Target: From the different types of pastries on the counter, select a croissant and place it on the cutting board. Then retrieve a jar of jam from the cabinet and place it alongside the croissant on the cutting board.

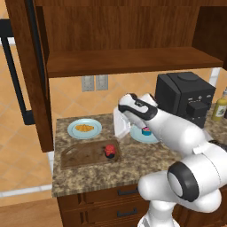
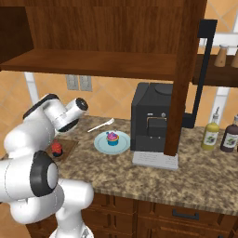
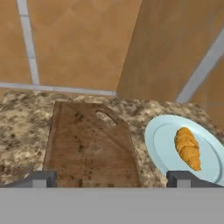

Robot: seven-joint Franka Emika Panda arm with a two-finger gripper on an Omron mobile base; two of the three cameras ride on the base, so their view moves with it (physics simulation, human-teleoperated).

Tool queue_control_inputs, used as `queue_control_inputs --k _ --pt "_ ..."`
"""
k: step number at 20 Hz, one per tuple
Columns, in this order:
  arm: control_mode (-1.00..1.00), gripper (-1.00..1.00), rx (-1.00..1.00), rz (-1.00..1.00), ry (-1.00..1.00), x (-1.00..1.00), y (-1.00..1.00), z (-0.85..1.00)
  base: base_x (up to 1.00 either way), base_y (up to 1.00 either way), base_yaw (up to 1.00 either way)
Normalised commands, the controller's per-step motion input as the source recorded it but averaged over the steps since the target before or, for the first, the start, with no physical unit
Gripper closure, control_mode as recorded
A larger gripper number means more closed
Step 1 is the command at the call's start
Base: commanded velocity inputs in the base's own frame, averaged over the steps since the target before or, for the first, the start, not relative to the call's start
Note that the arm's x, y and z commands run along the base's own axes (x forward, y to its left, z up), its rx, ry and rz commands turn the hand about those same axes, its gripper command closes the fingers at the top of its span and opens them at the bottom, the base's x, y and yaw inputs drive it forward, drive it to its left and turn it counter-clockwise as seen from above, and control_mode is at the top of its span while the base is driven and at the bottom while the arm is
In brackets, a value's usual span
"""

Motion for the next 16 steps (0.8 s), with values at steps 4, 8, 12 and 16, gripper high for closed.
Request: queue_control_inputs --k 4,8,12,16 --pt "-1.00 -1.00 -0.19 0.01 0.14 0.04 0.24 0.26 0.00 0.00 0.00" --pt "-1.00 -1.00 -0.07 0.00 0.10 -0.02 0.33 0.00 0.00 0.00 0.00" --pt "-1.00 -1.00 -0.10 0.00 0.04 -0.05 0.54 -0.03 0.00 0.00 0.00" --pt "-1.00 -1.00 -0.18 -0.01 0.00 0.00 0.51 0.01 0.00 0.00 0.00"
